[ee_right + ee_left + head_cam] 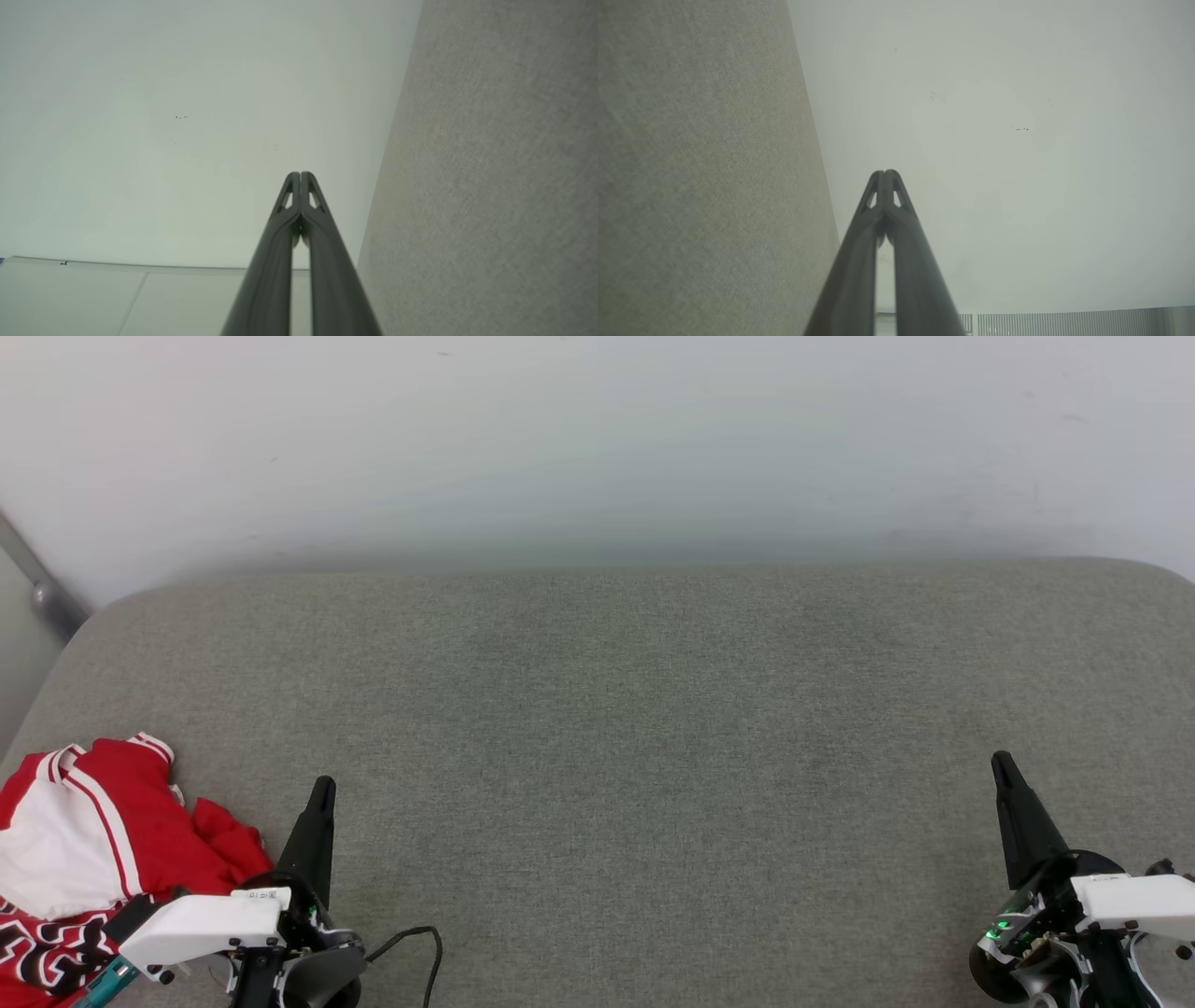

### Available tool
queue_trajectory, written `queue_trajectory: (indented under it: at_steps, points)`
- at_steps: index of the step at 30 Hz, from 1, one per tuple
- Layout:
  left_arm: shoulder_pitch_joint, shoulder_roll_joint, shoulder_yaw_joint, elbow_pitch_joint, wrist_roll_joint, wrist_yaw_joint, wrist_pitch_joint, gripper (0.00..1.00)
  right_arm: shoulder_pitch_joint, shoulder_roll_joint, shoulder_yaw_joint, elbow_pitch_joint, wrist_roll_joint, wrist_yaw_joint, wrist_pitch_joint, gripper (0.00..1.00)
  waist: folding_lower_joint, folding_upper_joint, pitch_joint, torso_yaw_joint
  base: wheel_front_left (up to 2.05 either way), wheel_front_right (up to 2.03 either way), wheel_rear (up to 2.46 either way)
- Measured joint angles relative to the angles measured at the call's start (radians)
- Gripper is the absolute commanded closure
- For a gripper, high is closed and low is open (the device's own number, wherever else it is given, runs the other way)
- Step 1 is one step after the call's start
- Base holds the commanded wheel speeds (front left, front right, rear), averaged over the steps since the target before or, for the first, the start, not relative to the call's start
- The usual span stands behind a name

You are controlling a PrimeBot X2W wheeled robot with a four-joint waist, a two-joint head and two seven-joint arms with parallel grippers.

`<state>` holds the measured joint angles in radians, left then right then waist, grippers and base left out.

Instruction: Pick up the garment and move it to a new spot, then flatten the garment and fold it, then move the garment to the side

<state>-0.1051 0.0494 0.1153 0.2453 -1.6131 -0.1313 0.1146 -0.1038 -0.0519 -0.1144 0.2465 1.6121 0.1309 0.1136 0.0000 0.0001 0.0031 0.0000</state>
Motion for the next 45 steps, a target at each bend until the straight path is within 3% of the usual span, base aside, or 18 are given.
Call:
queue_trajectory:
  at_steps: [27,28,45]
  points:
    - [0.0,0.0,0.0,0.0,0.0,0.0,0.0,1.0,0.0,0.0,0.0,0.0,0.0,0.0,0.0,1.0,0.0,0.0,0.0,0.0,0.0,0.0,0.0]
    - [0.0,0.0,0.0,0.0,0.0,0.0,0.0,0.0,0.0,0.0,0.0,0.0,0.0,0.0,0.0,0.0,0.0,0.0,0.0,0.0,0.0,0.0,0.0]
    - [0.03,-0.003,-0.077,-0.015,0.063,0.001,-0.065,0.0,0.043,0.0,0.035,-0.016,-0.056,0.0,-0.064,0.0,0.0,0.0,-0.001,0.003,0.0,0.0,0.0]
